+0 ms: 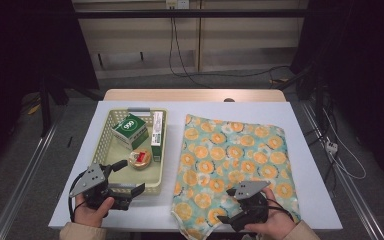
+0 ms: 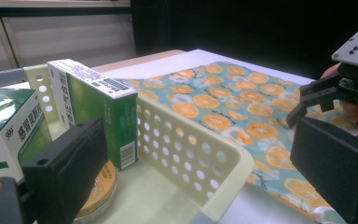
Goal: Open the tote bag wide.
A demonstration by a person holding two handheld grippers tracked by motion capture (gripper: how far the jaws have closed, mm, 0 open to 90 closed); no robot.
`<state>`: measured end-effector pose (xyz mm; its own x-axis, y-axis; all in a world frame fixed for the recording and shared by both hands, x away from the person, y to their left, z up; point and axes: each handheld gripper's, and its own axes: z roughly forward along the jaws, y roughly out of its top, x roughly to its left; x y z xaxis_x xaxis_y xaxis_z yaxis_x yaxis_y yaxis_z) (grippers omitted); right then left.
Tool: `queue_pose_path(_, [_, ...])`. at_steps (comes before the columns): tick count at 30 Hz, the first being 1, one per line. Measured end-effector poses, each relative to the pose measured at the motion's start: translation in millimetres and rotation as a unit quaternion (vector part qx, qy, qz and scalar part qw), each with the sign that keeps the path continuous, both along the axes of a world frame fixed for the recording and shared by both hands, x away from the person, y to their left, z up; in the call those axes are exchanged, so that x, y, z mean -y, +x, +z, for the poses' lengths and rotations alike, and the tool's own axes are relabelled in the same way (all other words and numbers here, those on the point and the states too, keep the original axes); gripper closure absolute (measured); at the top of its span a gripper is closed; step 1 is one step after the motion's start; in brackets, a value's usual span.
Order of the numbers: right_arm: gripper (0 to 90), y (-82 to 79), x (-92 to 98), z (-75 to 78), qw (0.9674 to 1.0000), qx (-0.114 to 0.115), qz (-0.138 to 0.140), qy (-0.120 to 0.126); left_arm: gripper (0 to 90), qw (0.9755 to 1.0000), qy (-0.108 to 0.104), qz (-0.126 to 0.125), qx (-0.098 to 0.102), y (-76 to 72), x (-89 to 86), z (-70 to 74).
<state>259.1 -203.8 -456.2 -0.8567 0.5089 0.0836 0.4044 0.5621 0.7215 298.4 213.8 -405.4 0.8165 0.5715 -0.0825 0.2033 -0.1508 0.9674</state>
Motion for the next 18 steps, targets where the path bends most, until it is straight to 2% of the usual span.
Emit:
queue_pose_path(7, [12.2,-1.7,-0.7,-0.5,1.0,0.002,0.008,-0.005,3.7,1.0,-0.001,-0.001,-0.001,-0.8,1.3,0.1])
queue_pose_path(11, [11.3,-5.9,-2.8,0.4,0.9995,0.01,0.022,-0.021,3.7,1.0,0.0,-0.002,-0.001,-0.8,0.6,0.1])
queue_pose_path(13, [10.7,-8.4,-2.8,-0.6,0.999,0.014,0.018,-0.037,3.7,1.0,0.002,-0.003,0.003,-0.6,-0.2,0.4])
queue_pose_path(14, [10.3,-8.6,-2.1,-1.3,0.9993,0.012,0.012,-0.035,3.7,1.0,0.0,-0.002,0.001,-0.8,-0.2,0.5])
queue_pose_path(16, [11.8,-8.4,-0.8,-2.1,0.9995,0.012,0.009,-0.029,3.7,1.0,0.001,-0.001,0.002,-0.6,-0.4,0.8])
queue_pose_path(18, [19.8,-7.3,0.3,-1.1,0.9995,0.017,0.006,-0.028,3.7,1.0,0.0,-0.001,0.003,-0.8,0.0,1.0])
